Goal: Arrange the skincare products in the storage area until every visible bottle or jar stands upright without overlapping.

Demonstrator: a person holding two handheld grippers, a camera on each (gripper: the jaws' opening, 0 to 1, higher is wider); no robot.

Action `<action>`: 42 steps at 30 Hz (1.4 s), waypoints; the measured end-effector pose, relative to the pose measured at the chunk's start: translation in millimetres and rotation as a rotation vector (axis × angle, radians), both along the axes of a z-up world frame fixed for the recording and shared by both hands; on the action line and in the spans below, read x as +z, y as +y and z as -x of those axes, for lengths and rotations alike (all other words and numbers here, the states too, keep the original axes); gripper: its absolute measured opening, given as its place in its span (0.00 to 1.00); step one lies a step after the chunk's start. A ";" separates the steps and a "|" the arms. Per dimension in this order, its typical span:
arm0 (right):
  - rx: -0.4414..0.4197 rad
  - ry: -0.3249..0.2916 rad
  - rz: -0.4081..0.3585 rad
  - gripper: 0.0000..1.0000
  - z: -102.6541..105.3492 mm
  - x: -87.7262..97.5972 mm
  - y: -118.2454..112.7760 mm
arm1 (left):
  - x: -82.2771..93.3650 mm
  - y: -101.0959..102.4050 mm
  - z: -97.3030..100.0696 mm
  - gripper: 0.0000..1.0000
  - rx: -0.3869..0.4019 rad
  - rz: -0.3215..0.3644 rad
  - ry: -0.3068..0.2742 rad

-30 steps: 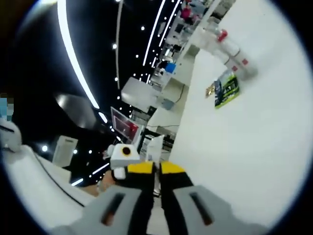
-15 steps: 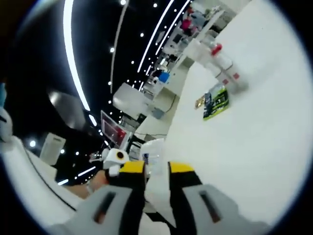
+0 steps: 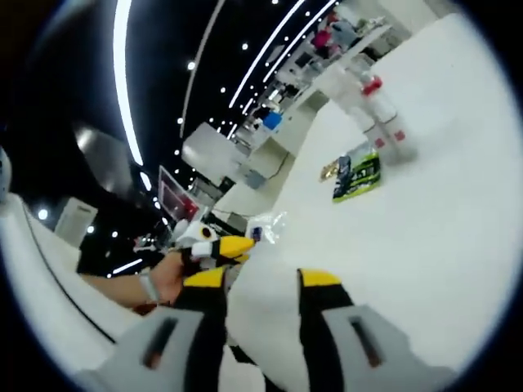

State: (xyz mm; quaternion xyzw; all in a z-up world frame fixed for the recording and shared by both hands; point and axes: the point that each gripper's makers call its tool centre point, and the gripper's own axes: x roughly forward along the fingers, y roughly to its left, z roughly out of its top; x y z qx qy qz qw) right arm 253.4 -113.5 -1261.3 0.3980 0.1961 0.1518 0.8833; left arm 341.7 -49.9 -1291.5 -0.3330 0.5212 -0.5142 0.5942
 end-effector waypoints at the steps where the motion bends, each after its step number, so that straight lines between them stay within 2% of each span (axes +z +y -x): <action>1: -0.003 0.000 0.000 0.35 -0.5 -0.1 -1.3 | -0.9 -0.8 -5.6 0.00 0.006 -0.004 0.002; 4: -0.022 0.011 -0.006 0.40 -1.9 -0.6 -6.5 | -2.4 -4.6 -21.8 0.00 0.014 -0.012 0.009; 7: -0.019 0.017 0.019 0.40 0.3 1.1 -6.5 | -6.8 -9.3 -41.9 0.00 0.016 -0.040 0.005; 11: -0.006 0.037 0.072 0.42 5.6 -6.3 -3.7 | -11.0 -15.5 -66.0 0.00 0.011 -0.074 -0.013; 16: -0.009 0.052 0.121 0.54 8.3 -13.1 -0.1 | -13.0 -22.0 -92.4 0.00 0.000 -0.094 -0.052; 20: -0.016 0.073 0.155 0.64 8.8 -16.9 -1.6 | -19.2 -25.3 -110.2 0.00 -0.002 -0.121 -0.054; 21: -0.018 0.081 0.181 0.66 9.5 -18.5 -3.7 | -22.2 -26.5 -117.6 0.00 -0.001 -0.135 -0.056; 26: -0.029 0.109 0.201 0.69 11.2 -23.5 -9.9 | -25.3 -30.9 -139.0 0.00 0.030 -0.152 -0.062; 29: -0.045 0.124 0.209 0.70 10.6 -26.0 -16.0 | -23.0 -37.3 -140.4 0.00 0.038 -0.154 -0.060; 36: -0.065 0.147 0.224 0.74 3.8 -29.7 -33.6 | -26.4 -46.8 -143.4 0.00 -0.011 -0.197 -0.088; 37: -0.066 0.151 0.225 0.74 3.4 -30.4 -35.3 | -28.3 -46.7 -151.0 0.00 -0.014 -0.201 -0.088; 42: -0.078 0.161 0.226 0.74 3.2 -31.1 -43.9 | -37.7 -49.5 -157.2 0.00 -0.028 -0.232 -0.075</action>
